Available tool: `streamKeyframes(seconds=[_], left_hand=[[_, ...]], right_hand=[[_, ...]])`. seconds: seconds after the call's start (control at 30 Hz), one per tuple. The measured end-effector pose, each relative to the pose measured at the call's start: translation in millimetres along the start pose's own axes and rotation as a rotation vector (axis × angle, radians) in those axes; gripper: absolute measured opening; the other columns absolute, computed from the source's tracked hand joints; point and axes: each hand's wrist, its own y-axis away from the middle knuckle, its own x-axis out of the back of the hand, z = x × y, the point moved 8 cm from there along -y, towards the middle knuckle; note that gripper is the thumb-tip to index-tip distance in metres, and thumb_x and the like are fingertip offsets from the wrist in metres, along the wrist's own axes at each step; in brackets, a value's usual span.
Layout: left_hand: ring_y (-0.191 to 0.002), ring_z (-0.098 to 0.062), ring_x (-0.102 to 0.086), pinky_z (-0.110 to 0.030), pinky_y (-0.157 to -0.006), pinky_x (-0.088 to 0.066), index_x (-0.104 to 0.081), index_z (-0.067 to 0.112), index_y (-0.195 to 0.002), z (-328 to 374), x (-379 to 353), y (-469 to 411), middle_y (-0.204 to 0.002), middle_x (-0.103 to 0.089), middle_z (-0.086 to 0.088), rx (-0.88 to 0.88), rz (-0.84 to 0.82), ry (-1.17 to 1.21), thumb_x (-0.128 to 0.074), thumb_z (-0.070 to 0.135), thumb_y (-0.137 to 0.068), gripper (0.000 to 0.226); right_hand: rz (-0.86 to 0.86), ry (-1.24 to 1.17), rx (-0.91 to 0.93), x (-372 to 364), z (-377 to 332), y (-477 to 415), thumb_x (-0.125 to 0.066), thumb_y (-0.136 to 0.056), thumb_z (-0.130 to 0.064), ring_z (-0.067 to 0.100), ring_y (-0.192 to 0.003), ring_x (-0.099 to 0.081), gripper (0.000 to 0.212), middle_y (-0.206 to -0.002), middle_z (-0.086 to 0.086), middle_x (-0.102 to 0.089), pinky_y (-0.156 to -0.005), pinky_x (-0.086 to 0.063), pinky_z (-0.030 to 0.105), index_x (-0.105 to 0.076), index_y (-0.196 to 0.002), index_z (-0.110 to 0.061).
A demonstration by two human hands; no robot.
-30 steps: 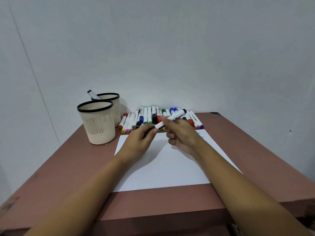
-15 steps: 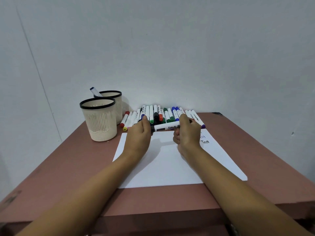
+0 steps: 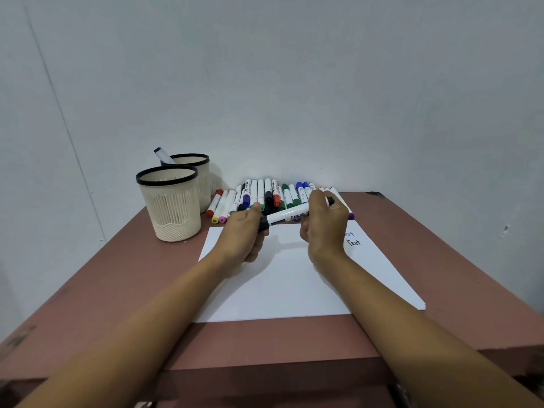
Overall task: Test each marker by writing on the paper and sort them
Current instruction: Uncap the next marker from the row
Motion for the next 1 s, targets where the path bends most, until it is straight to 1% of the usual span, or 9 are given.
streamKeyframes(seconds=[0.13,0.23,0.33,0.47,0.6,0.67,0.73,0.93,1.0], left_hand=[[-0.042,-0.009,-0.025,-0.019,-0.04,-0.024,-0.032,0.016,-0.074,14.2,4.3,1.0,-0.048,-0.031,0.007,-0.121,-0.089,0.077,-0.042,0.029,-0.1,0.03],[-0.049,-0.012,-0.048,-0.023,-0.046,-0.045,-0.041,0.014,-0.085,22.6,7.1,6.5,-0.056,-0.048,0.0,-0.178,-0.129,0.135,-0.05,0.012,-0.095,0.014],[-0.048,-0.011,-0.053,-0.025,-0.048,-0.049,-0.05,0.011,-0.089,30.9,20.6,6.7,-0.057,-0.053,-0.002,-0.257,-0.026,0.112,-0.054,0.012,-0.094,0.006],[-0.054,-0.008,-0.053,-0.036,-0.057,-0.053,-0.06,0.009,-0.087,56.5,48.6,9.8,-0.065,-0.057,0.003,-0.462,0.197,-0.22,-0.063,0.018,-0.09,0.01],[-0.071,-0.022,-0.065,-0.039,-0.07,-0.055,-0.063,0.012,-0.091,95.2,55.0,15.1,-0.085,-0.067,-0.005,-0.589,0.258,-0.549,-0.063,0.021,-0.089,0.009],[-0.079,-0.023,-0.067,-0.038,-0.076,-0.055,-0.063,0.009,-0.097,117.6,69.4,8.8,-0.093,-0.067,-0.006,-0.604,0.324,-0.59,-0.063,0.022,-0.089,0.015],[-0.084,-0.023,-0.067,-0.042,-0.079,-0.056,-0.062,0.009,-0.1,139.9,90.6,0.2,-0.097,-0.066,-0.005,-0.6,0.392,-0.582,-0.062,0.023,-0.089,0.017],[-0.063,-0.02,-0.063,-0.032,-0.065,-0.056,-0.059,0.005,-0.095,190.3,147.1,-25.7,-0.09,-0.067,-0.014,-0.56,0.562,-0.6,-0.059,0.017,-0.087,0.014],[-0.068,-0.027,-0.065,-0.037,-0.069,-0.056,-0.059,0.002,-0.096,195.2,159.3,-35.2,-0.092,-0.067,-0.016,-0.546,0.605,-0.633,-0.058,0.017,-0.087,0.017]], right_hand=[[-0.055,0.078,-0.082,-2.3,10.5,-7.4,-0.049,-0.095,-0.021,0.008,-0.037,-0.022,0.025,-0.057,0.003,-0.029,-0.037,-0.016,0.017,-0.039,-0.074,-0.014],[-0.045,0.127,-0.12,0.6,13.3,-13.8,-0.054,-0.095,-0.034,0.007,-0.04,-0.031,0.028,-0.057,0.002,-0.038,-0.037,-0.025,0.018,-0.046,-0.08,-0.012],[-0.047,0.271,-0.08,2.7,11.2,-18.0,-0.05,-0.097,-0.042,0.012,-0.064,-0.052,0.03,-0.075,0.001,-0.052,-0.05,-0.042,0.024,-0.053,-0.094,-0.013],[-0.035,0.429,0.039,7.3,3.5,-19.9,-0.04,-0.099,-0.028,0.015,-0.067,-0.042,0.033,-0.073,0.003,-0.046,-0.062,-0.037,0.029,-0.049,-0.083,-0.001],[-0.153,0.662,0.11,0.3,13.9,-16.6,-0.037,-0.095,-0.013,0.014,-0.061,-0.035,0.028,-0.063,-0.003,-0.04,-0.057,-0.028,0.027,-0.043,-0.068,-0.018],[-0.287,0.912,0.136,-8.1,27.4,-13.1,-0.04,-0.097,-0.016,0.019,-0.083,-0.053,0.024,-0.086,0.003,-0.058,-0.072,-0.041,0.029,-0.064,-0.091,-0.017],[-0.409,1.175,0.193,-14.7,39.7,-9.6,-0.043,-0.097,-0.019,0.026,-0.111,-0.054,0.031,-0.117,0.009,-0.061,-0.093,-0.045,0.035,-0.065,-0.118,-0.012],[-0.463,1.37,0.307,-20.9,42.4,-6.0,-0.042,-0.095,-0.021,0.027,-0.105,-0.052,0.029,-0.105,0.007,-0.062,-0.087,-0.045,0.035,-0.069,-0.101,-0.013],[-0.474,1.378,0.312,-21.5,42.9,-6.1,-0.041,-0.095,-0.021,0.027,-0.105,-0.052,0.029,-0.103,0.006,-0.061,-0.087,-0.046,0.035,-0.069,-0.099,-0.015]])
